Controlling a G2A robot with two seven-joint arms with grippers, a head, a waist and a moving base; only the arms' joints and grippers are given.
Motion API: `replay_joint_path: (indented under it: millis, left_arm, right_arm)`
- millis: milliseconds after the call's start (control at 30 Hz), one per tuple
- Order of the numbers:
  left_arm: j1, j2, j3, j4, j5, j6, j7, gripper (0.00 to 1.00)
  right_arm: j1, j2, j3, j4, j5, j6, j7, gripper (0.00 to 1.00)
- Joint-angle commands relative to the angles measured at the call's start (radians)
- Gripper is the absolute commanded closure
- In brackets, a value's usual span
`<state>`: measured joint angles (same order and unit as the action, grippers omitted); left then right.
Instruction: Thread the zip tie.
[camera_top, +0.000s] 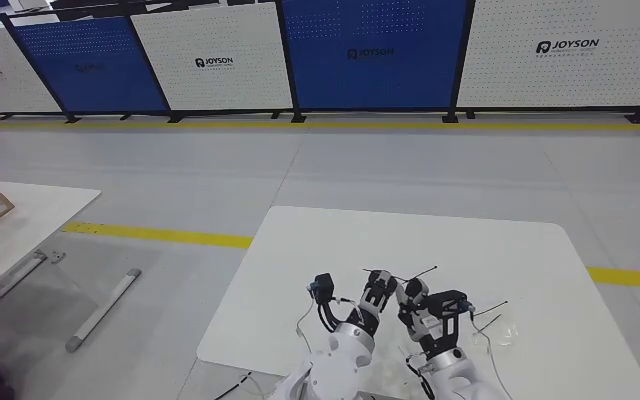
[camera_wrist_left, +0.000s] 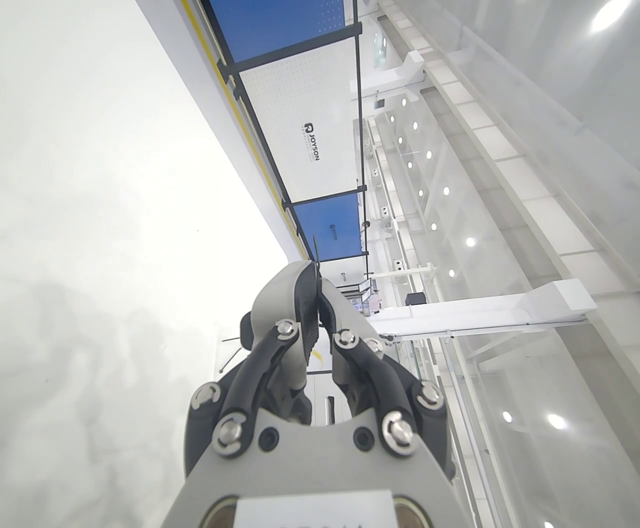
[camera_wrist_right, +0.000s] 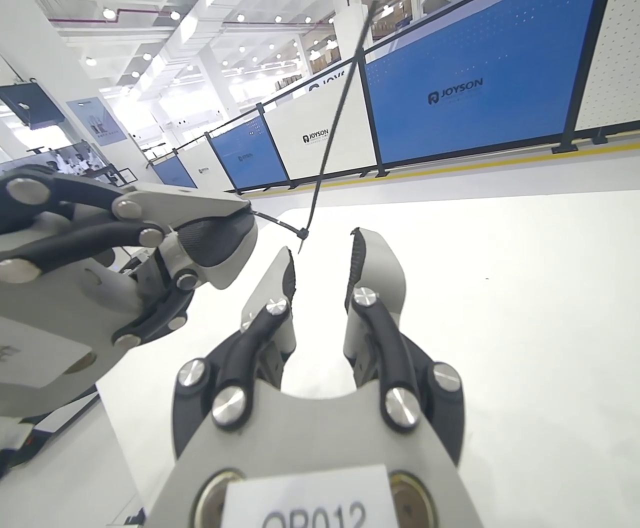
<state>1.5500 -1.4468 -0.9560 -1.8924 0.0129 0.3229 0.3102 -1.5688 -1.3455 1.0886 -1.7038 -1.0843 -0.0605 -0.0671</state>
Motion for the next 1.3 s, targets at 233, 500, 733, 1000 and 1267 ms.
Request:
replay_joint_path:
  millis: [233, 500, 733, 1000, 1267]
  left_arm:
    - [0.003, -0.001, 0.001, -0.002, 0.008, 0.0, -0.003, 1.0]
    - [0.004, -0.002, 0.001, -0.003, 0.013, 0.002, -0.005, 1.0]
    - [0.004, -0.004, 0.002, -0.002, 0.017, 0.001, -0.004, 1.0]
    - [0.005, -0.005, 0.006, -0.001, 0.024, 0.0, -0.005, 1.0]
    - [0.008, -0.006, 0.006, -0.007, 0.026, -0.007, -0.005, 1.0]
  right_arm:
    - [-0.002, 0.0, 0.005, -0.003, 0.004, 0.001, -0.005, 0.85]
    - [0.003, -0.001, 0.006, -0.002, 0.007, 0.003, 0.002, 0.86]
    - [0.002, -0.001, 0.005, -0.005, 0.003, 0.003, 0.002, 0.89]
    - [0.003, -0.001, 0.004, -0.004, 0.0, 0.004, 0.006, 1.0]
    - [0.007, -0.002, 0.005, 0.0, 0.004, 0.006, 0.008, 1.0]
